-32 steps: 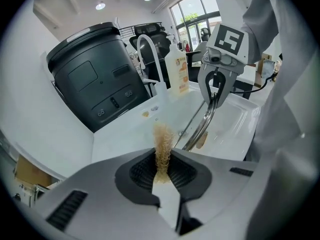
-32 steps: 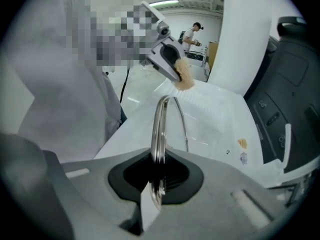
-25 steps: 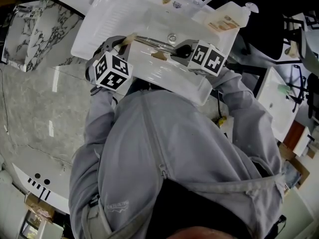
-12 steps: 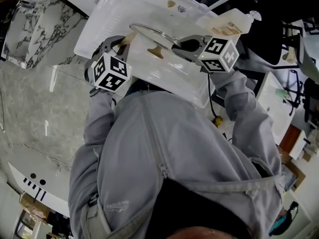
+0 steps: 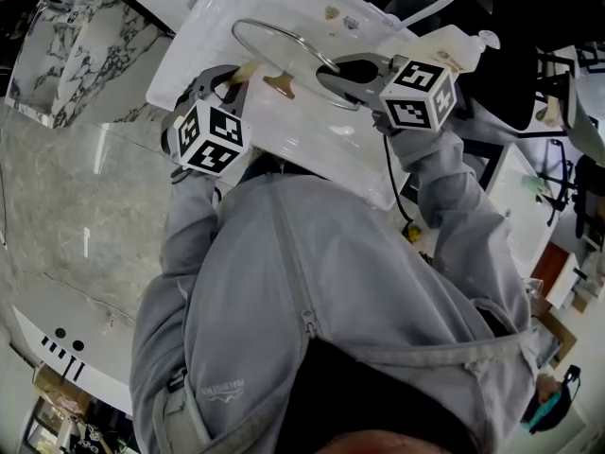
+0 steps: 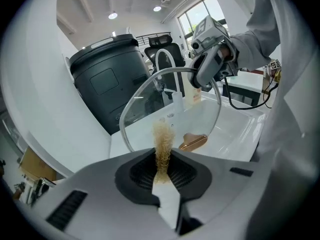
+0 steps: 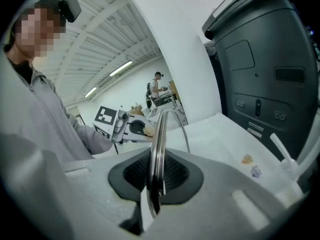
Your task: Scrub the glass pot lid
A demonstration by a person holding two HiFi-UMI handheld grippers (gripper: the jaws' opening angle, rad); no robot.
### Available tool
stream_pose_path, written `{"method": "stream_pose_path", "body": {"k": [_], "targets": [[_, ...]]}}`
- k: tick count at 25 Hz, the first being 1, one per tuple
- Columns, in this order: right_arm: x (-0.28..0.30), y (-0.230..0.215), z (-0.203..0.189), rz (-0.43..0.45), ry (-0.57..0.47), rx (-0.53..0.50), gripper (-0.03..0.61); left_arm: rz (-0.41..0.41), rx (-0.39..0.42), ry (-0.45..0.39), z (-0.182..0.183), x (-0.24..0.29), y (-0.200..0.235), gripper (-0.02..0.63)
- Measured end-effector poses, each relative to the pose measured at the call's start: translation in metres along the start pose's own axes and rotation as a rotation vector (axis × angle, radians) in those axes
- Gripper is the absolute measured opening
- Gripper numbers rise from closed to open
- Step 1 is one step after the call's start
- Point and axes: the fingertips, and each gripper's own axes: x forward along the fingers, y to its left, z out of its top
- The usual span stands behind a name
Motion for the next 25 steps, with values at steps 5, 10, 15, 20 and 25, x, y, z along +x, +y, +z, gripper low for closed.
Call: {"method": "stream_pose_path", "body": {"k": [5, 10, 15, 20, 25], "targets": [[0.013, -0.001, 0.026, 0.017, -0.11, 0.048, 0.028, 0.024, -0.009, -0.008, 0.001, -0.006, 0.009, 0.037], [0.02, -0.015, 0.046, 0.003, -0.272, 0.153, 0.028, 0.08, -0.022, -0.033, 0.01, -0.016, 0.025, 0.037], [0.025, -0.028, 0.052, -0.017, -0.431, 0.274, 0.028, 0.137, -0.048, -0.068, 0.025, -0.023, 0.041, 0.037], [0.03, -0.035, 0.05, -0.028, -0.531, 0.357, 0.029, 0.18, -0.057, -0.091, 0.038, -0.021, 0.05, 0.037], [0.027, -0.059, 0.038, -0.035, -0.651, 0.501, 0.029, 0.173, -0.05, -0.097, 0.047, -0.01, 0.048, 0.037]]}}
